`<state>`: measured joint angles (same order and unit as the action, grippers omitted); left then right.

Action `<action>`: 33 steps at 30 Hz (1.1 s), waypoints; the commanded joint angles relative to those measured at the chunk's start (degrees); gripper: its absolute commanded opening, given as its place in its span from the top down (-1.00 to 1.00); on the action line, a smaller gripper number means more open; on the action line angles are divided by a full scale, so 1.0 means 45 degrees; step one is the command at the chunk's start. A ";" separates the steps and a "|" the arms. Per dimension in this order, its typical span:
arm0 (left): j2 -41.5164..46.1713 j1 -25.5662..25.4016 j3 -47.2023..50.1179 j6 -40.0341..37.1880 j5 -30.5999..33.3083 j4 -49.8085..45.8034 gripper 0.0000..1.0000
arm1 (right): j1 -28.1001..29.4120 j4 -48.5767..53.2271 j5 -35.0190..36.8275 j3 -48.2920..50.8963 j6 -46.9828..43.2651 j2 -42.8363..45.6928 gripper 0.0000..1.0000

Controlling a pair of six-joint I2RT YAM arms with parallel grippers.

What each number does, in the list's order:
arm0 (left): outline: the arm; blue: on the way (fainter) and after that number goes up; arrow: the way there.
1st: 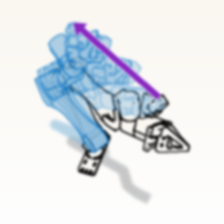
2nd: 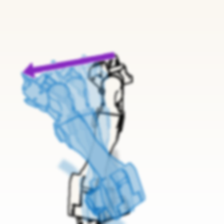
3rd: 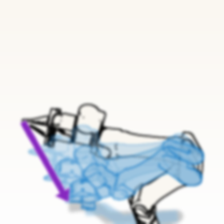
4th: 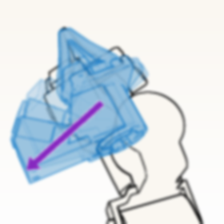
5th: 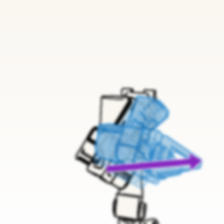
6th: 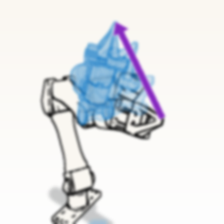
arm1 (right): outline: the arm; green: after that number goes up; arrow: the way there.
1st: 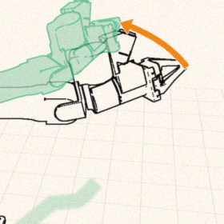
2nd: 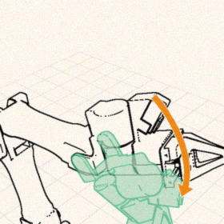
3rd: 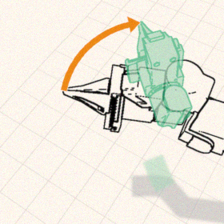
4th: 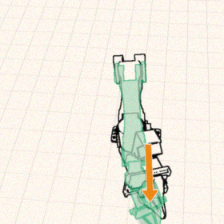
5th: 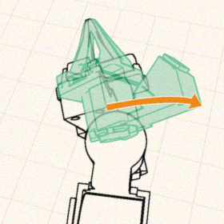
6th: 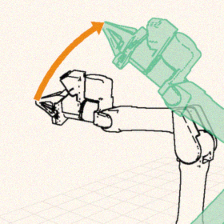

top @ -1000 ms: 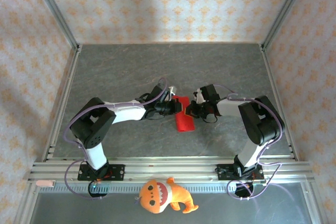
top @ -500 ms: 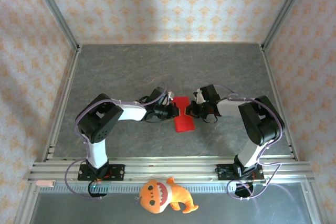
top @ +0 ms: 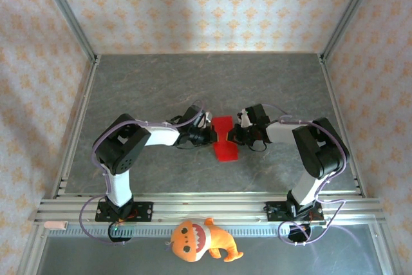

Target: Fold a paper plane with a square sheet of paper (pick it up from the middle)

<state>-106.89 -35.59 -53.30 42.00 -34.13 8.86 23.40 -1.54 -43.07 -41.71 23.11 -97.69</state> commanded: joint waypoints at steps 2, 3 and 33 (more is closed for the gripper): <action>-0.0508 0.0175 -0.1396 -0.0606 -0.0447 -0.0914 1.00 | -0.0150 0.1534 0.1553 0.0695 0.0022 -0.0424 1.00; -0.1047 0.0200 -0.1612 -0.0709 -0.0550 -0.1023 1.00 | -0.0141 0.1495 0.1547 0.0696 0.0047 -0.0423 1.00; 0.0014 0.0866 -0.0480 -0.0778 -0.1975 -0.0020 0.89 | -0.0178 0.1387 0.1729 0.0744 0.0235 -0.0539 1.00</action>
<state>-106.98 -30.46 -56.77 38.06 -41.04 9.65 23.40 -2.68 -43.07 -41.19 23.97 -97.65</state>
